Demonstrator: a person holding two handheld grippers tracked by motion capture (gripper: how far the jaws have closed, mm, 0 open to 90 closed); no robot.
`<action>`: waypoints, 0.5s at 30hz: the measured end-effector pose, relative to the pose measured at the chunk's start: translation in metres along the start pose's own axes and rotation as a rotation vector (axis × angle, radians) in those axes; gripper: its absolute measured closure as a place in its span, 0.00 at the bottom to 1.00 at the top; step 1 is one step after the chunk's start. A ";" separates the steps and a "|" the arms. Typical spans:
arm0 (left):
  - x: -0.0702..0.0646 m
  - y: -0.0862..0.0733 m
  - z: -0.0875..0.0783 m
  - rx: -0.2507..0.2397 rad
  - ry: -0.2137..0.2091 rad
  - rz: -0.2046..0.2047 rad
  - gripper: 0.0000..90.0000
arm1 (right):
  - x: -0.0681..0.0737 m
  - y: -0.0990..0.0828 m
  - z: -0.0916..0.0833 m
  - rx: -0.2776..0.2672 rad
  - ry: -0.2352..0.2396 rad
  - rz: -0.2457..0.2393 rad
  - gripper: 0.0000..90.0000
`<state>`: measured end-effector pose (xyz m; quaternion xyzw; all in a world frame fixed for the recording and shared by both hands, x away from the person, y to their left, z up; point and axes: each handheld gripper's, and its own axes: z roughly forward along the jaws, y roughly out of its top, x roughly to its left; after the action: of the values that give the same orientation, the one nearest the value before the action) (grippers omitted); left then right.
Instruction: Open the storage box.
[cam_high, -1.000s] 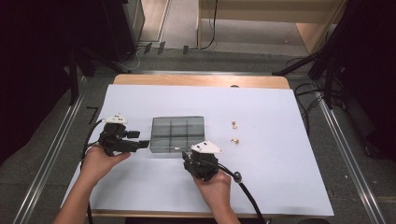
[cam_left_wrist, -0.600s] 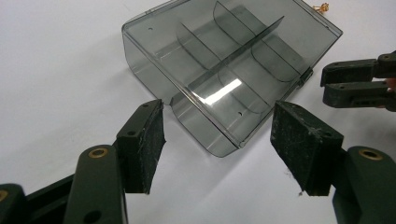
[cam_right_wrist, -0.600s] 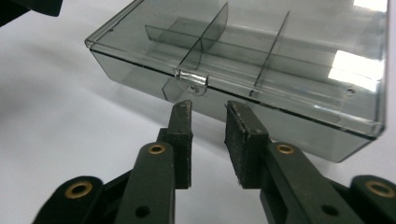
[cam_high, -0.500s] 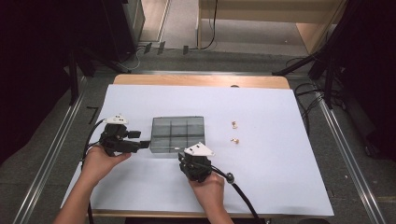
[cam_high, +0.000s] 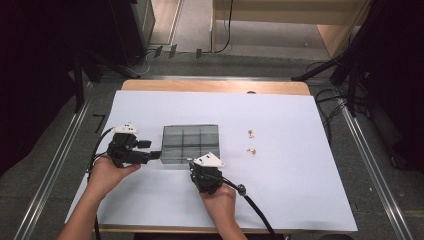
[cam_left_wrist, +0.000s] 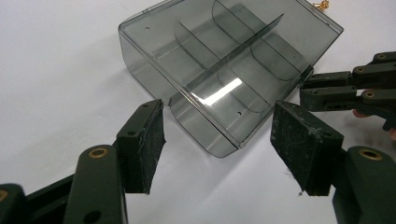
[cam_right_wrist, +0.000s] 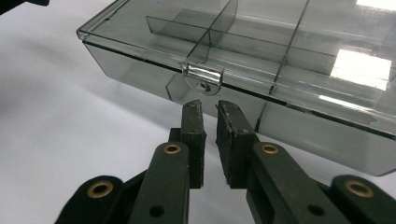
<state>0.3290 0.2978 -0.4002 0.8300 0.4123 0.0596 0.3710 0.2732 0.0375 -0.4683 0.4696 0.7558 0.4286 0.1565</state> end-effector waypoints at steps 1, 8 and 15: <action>0.000 0.000 0.000 -0.001 0.000 0.000 0.40 | 0.000 0.000 0.000 -0.001 -0.002 -0.001 0.92; 0.001 -0.001 0.000 0.003 0.003 -0.003 0.40 | 0.001 0.000 0.003 -0.003 0.005 0.010 0.93; 0.002 -0.001 0.000 0.004 0.006 -0.004 0.40 | 0.003 0.001 0.003 -0.016 0.005 0.011 0.94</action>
<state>0.3296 0.2994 -0.4017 0.8298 0.4151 0.0603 0.3682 0.2741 0.0421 -0.4690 0.4714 0.7501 0.4368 0.1558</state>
